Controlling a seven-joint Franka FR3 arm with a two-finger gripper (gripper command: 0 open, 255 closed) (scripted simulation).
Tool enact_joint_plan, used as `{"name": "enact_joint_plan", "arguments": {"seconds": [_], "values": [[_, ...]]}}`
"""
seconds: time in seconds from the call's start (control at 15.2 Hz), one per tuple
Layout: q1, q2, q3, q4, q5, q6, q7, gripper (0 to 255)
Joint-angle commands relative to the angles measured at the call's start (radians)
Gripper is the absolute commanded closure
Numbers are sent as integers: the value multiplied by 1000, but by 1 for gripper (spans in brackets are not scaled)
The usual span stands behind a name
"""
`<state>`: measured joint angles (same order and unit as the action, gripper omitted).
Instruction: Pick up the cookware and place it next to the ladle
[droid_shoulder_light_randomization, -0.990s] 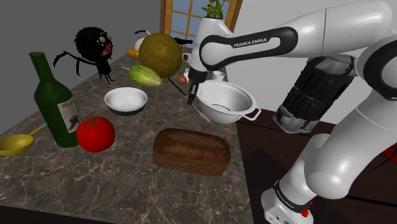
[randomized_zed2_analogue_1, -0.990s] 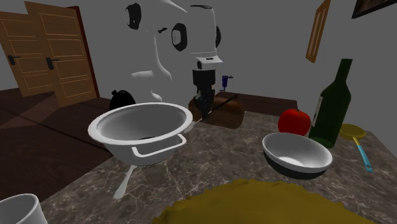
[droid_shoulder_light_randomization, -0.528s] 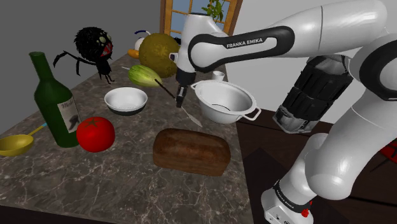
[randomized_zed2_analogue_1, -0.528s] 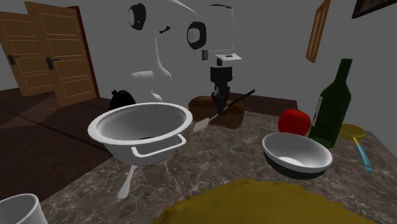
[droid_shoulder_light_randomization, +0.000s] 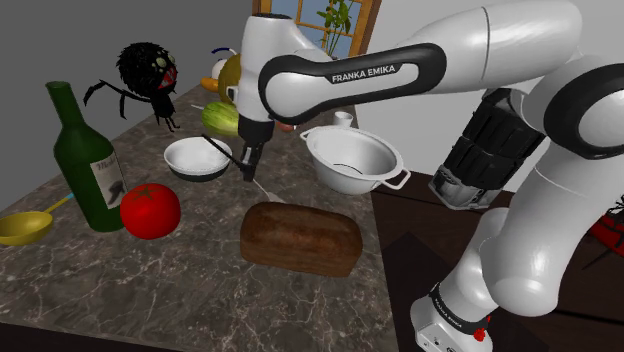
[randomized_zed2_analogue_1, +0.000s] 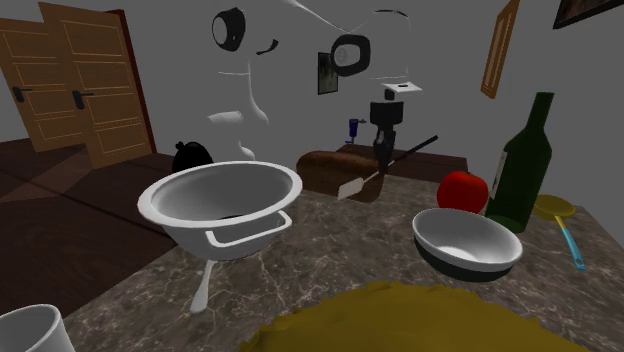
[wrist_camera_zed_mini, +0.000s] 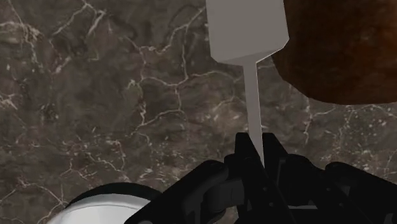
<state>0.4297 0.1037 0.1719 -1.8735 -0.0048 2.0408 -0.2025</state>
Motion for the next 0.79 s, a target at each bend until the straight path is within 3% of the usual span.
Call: {"name": "enact_joint_plan", "arguments": {"seconds": [0.0,0.73], "values": [[24,46,17,62,-14,-16,47,255],[193,341,73,474,-108,-144,274,255]]}}
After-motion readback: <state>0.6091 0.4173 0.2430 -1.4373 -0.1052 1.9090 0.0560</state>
